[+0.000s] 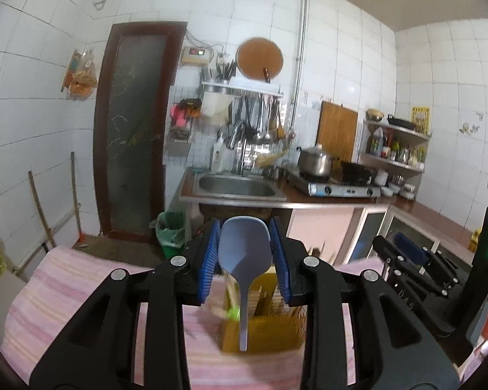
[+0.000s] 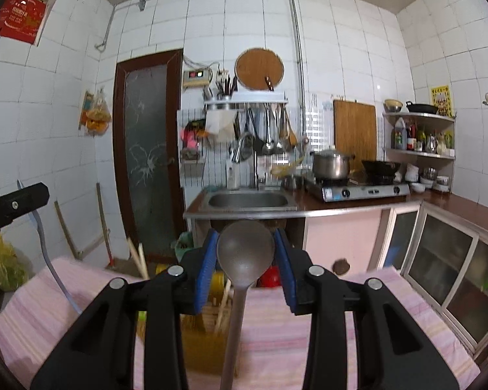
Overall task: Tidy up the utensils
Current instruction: 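Lower both spoons into the holder and open both tools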
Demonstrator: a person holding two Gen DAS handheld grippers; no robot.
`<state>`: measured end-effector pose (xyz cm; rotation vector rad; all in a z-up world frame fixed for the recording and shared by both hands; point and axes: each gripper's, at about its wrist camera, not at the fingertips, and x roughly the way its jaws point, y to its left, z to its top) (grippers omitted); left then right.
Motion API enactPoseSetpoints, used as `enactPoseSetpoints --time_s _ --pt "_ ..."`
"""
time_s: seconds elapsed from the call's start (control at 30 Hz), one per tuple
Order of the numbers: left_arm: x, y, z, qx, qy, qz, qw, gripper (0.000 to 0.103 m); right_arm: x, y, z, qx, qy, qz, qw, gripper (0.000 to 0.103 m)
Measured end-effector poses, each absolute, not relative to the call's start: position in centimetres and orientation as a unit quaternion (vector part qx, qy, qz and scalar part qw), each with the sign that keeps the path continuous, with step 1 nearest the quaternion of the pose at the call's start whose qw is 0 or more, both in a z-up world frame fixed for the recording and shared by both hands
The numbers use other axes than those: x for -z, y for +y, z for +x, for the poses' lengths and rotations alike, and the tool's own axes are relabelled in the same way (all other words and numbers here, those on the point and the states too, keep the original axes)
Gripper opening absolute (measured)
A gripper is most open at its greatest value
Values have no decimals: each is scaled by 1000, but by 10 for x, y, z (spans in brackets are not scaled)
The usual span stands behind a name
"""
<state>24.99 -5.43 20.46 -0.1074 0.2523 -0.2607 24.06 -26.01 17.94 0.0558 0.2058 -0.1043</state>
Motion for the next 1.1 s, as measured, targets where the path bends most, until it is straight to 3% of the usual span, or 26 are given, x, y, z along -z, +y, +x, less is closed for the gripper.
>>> enactPoseSetpoints --time_s 0.3,0.67,0.93,0.97,1.03,1.1 --pt "-208 -88 315 138 108 -52 983 30 -180 -262 300 44 81 47 995 36" --pt "-132 -103 364 130 168 -32 977 30 -116 -271 334 38 97 55 993 36" --pt "-110 -94 360 120 186 -12 975 31 -93 -256 329 31 120 4 992 36" --pt "-112 -91 358 118 185 -11 976 31 -92 -255 327 30 124 -4 992 37" --pt "-119 -85 352 120 186 -12 975 33 -94 -252 324 36 138 -16 990 50" --pt "-130 -76 338 118 184 -18 976 42 -102 -252 314 41 145 -18 988 56"
